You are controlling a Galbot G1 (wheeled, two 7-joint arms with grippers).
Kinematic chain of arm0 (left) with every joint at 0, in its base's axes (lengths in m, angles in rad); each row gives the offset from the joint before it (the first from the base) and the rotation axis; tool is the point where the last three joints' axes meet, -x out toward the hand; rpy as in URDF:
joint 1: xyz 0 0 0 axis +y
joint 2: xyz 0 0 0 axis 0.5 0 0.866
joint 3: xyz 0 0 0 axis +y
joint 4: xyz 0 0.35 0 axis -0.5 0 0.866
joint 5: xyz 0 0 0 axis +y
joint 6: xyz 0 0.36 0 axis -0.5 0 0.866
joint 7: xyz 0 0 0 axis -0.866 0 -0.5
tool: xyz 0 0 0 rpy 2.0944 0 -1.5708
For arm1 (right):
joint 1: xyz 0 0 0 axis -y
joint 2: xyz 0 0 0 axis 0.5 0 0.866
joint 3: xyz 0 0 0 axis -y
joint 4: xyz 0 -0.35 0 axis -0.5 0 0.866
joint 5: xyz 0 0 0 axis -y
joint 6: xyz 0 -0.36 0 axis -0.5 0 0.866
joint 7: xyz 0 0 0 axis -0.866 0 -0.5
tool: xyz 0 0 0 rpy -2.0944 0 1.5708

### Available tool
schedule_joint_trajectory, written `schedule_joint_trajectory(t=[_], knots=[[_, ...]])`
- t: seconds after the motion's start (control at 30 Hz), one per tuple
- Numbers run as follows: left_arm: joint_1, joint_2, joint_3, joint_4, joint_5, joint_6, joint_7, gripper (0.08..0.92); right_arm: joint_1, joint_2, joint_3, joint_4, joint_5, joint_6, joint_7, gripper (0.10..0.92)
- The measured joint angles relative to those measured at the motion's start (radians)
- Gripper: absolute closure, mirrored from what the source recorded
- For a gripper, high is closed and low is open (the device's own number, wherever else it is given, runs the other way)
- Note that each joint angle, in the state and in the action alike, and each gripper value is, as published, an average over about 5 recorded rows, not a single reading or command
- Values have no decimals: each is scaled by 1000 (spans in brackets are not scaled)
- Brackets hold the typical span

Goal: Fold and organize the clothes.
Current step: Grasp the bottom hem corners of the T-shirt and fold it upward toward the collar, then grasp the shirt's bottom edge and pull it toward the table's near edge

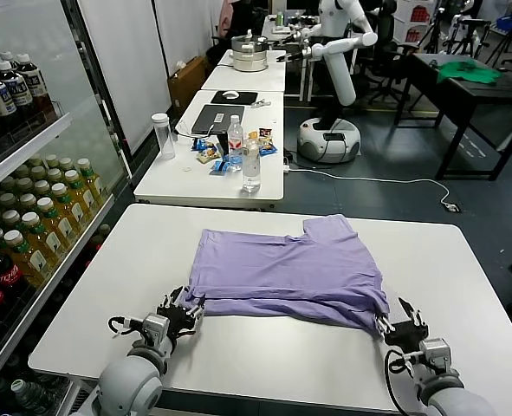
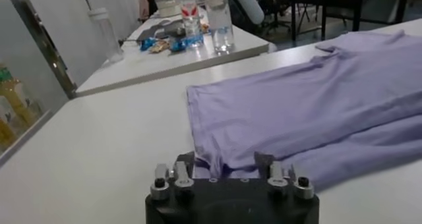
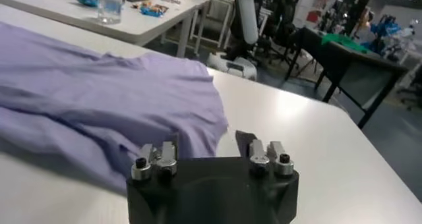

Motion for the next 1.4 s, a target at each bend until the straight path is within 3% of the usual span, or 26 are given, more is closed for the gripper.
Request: schedule_joint_trajectory(t=[0.13, 0.23, 1.0, 1.4], knots=[[-3, -23, 3, 11, -7, 1, -11, 189, -4, 12, -5, -7, 34, -20, 4, 209], [-8, -36, 3, 25, -15, 1, -16, 215, -5, 18, -14, -10, 58, -27, 1, 246], [-3, -42, -30, 38, -179, 16, -11, 857, -39, -27, 4, -21, 208, -60, -72, 873], [68, -2, -63, -30, -199, 18, 3, 876, -177, -44, 92, 64, 221, -52, -105, 908]])
